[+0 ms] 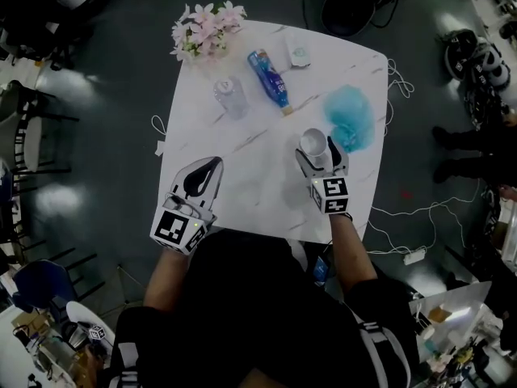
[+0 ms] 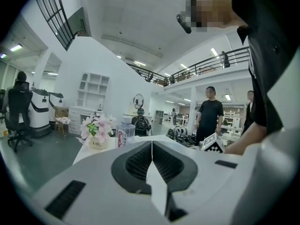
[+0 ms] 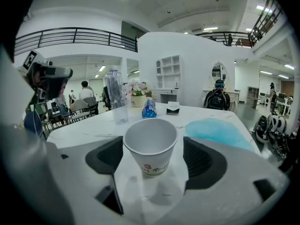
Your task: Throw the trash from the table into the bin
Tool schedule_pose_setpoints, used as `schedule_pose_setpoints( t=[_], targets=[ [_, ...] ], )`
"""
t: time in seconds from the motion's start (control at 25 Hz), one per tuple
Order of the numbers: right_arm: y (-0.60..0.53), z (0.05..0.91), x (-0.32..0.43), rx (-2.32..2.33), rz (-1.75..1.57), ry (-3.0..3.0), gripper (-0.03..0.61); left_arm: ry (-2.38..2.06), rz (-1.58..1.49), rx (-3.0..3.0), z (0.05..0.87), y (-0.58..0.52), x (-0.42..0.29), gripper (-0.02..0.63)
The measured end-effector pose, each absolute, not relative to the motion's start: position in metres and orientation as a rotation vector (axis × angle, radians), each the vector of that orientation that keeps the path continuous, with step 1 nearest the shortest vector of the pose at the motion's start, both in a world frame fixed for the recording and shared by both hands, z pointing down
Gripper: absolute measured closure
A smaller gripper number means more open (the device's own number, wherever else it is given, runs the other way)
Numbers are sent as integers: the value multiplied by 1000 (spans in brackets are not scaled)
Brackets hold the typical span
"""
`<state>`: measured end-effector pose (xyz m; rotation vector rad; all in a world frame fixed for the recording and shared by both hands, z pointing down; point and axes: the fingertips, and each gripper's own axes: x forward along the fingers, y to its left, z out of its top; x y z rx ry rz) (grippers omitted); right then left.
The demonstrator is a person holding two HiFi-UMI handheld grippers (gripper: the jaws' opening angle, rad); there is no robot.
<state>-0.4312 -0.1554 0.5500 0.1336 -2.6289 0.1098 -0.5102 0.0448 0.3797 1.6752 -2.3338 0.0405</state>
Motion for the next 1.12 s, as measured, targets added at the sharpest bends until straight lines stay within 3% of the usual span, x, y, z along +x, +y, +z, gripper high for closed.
schedule_pose_setpoints(
  t=[0.68, 1.12],
  targets=[
    [-149, 539, -447, 245, 131, -2669, 234, -2353, 0, 1598, 397, 90, -518, 598],
    [-127, 470, -396, 204, 65, -2789, 239, -2317, -9, 1742, 375, 57, -467, 598]
  ],
)
